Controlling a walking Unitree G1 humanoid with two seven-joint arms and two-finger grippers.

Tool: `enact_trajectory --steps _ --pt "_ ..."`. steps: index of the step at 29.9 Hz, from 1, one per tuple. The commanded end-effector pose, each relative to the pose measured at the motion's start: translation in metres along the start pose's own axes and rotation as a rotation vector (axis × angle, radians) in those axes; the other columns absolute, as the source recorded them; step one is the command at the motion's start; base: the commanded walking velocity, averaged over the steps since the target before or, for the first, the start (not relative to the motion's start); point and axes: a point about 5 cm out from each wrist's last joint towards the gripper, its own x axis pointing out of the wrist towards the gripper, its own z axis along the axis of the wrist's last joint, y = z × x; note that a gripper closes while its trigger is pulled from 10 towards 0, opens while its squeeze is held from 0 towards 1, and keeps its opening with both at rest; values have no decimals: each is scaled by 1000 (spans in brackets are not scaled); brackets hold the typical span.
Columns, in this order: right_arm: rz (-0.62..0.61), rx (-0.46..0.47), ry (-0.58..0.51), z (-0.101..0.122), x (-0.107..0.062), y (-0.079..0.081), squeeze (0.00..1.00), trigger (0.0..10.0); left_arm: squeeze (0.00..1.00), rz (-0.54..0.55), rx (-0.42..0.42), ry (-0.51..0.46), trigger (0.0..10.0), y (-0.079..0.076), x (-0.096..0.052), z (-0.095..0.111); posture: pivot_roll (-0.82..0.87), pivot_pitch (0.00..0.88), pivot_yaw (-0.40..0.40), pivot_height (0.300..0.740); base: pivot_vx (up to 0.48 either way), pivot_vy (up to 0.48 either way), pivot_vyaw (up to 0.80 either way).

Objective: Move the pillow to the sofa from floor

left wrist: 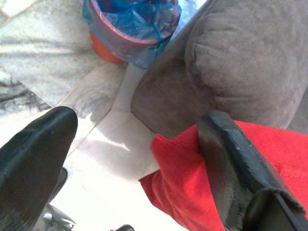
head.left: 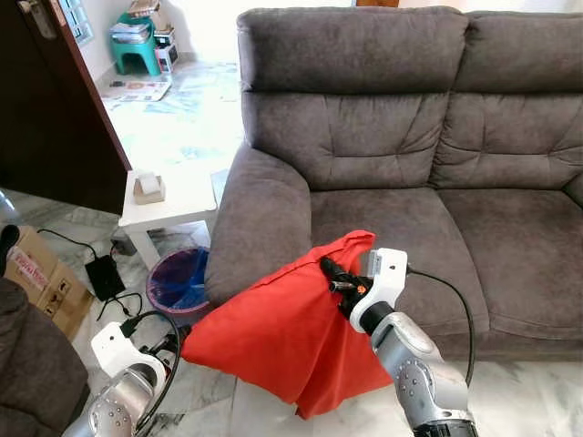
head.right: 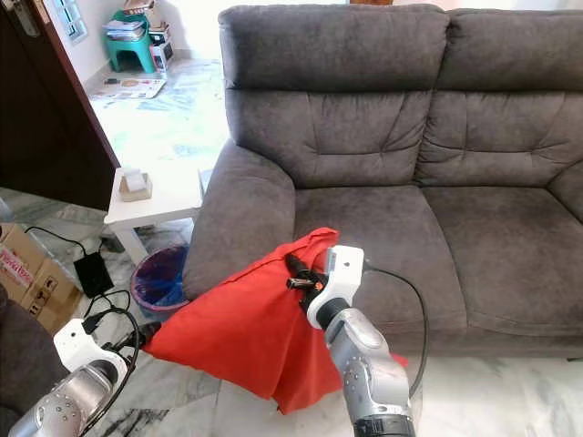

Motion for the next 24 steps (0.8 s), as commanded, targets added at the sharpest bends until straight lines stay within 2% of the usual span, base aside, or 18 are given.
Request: enact_trajectory --steps 1,8,19,20,24 --pt "45 -34 -153 33 5 13 0 10000 0 2 9 -23 10000 -2 -2 3 172 98 11 740 0 0 0" --pt "-8 -16 -138 32 7 8 0 10000 0 -120 -12 33 10000 -19 -2 -4 164 98 5 740 0 0 0" --pt "37 34 -131 33 11 21 0 10000 0 -220 -32 58 10000 -38 0 -1 140 120 -13 740 0 0 0" --pt "47 32 -131 34 12 25 0 10000 0 -239 -61 58 10000 -41 0 0 132 126 -9 740 0 0 0" --pt "56 42 -144 35 12 29 0 10000 0 -235 -48 93 10000 -39 1 -4 124 113 2 740 0 0 0"
